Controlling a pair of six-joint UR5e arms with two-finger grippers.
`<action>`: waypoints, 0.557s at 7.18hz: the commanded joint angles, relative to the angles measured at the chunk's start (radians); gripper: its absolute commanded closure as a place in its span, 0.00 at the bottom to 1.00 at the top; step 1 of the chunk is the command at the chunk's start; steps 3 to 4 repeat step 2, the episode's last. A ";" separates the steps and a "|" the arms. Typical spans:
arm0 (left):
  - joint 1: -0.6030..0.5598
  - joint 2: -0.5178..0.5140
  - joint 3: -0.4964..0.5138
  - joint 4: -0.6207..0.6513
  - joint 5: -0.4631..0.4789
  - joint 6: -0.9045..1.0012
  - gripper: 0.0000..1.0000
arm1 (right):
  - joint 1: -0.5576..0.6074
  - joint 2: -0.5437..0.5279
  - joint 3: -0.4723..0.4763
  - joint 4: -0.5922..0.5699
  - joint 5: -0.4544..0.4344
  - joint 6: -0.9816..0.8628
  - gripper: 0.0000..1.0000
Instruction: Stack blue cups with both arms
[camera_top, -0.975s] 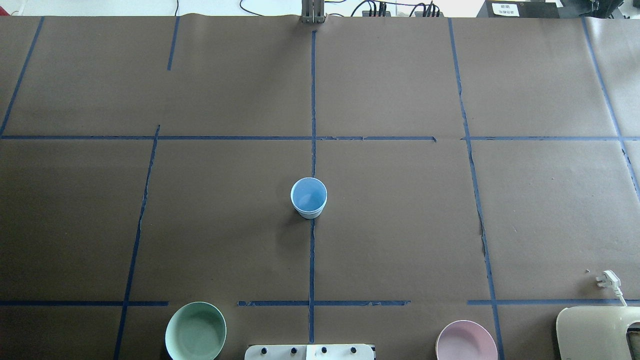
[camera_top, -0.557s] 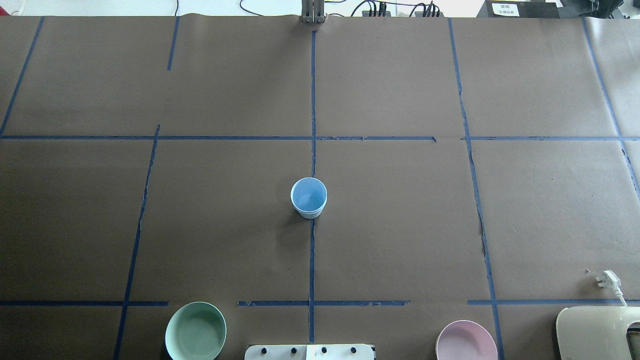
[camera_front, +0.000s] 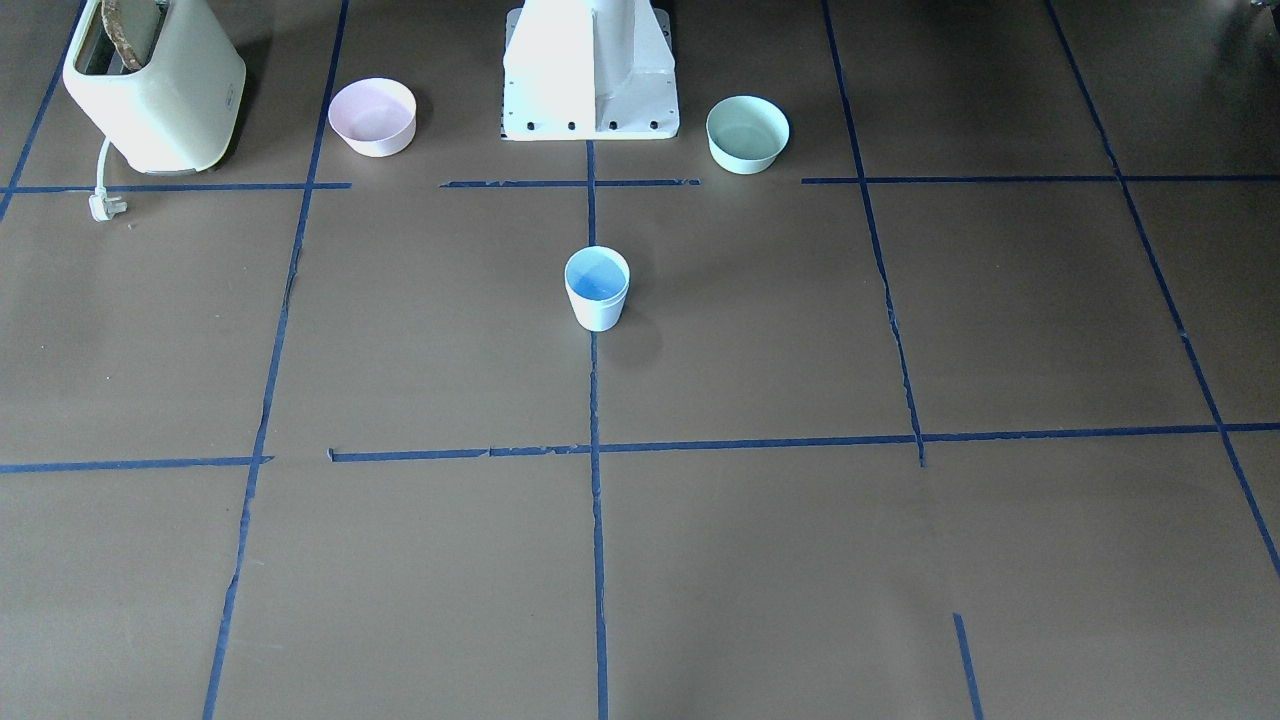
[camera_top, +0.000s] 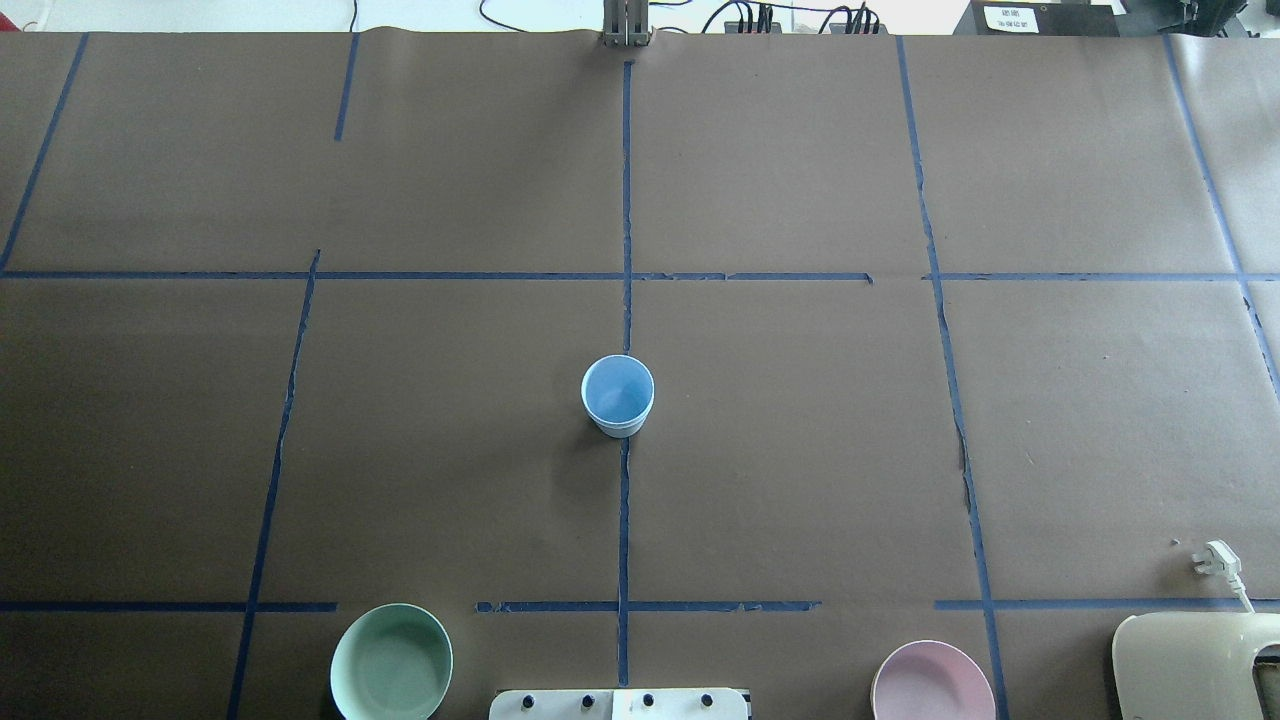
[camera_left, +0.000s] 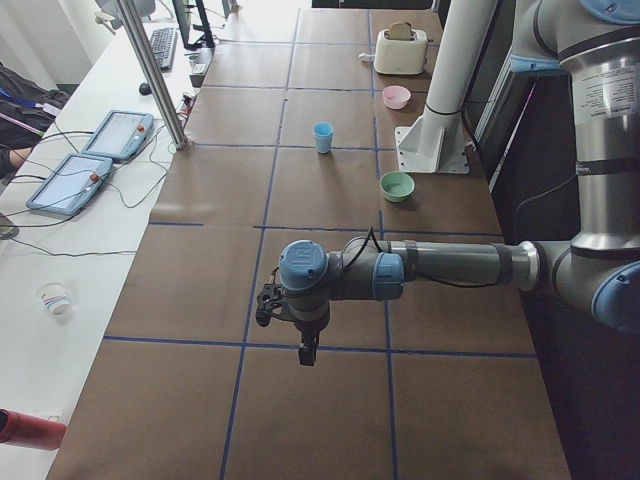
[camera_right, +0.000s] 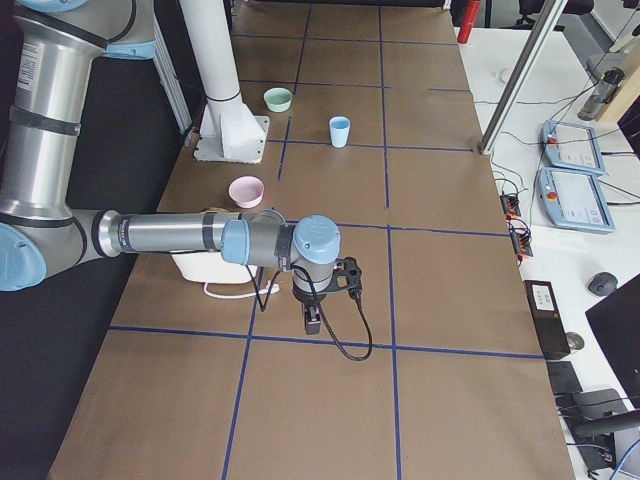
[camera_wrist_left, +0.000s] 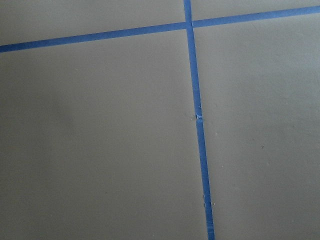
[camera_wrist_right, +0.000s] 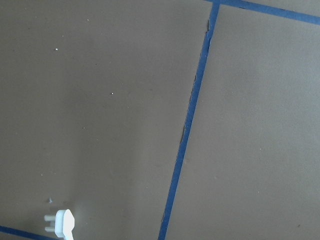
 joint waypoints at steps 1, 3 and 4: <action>0.000 0.000 0.001 0.000 0.000 0.000 0.00 | 0.000 0.000 0.000 0.000 0.000 0.000 0.00; 0.000 0.000 0.001 0.000 0.000 0.000 0.00 | 0.000 0.000 0.000 0.000 0.000 0.000 0.00; 0.000 0.000 0.001 0.000 0.000 0.000 0.00 | 0.000 0.000 0.000 0.000 0.000 0.000 0.00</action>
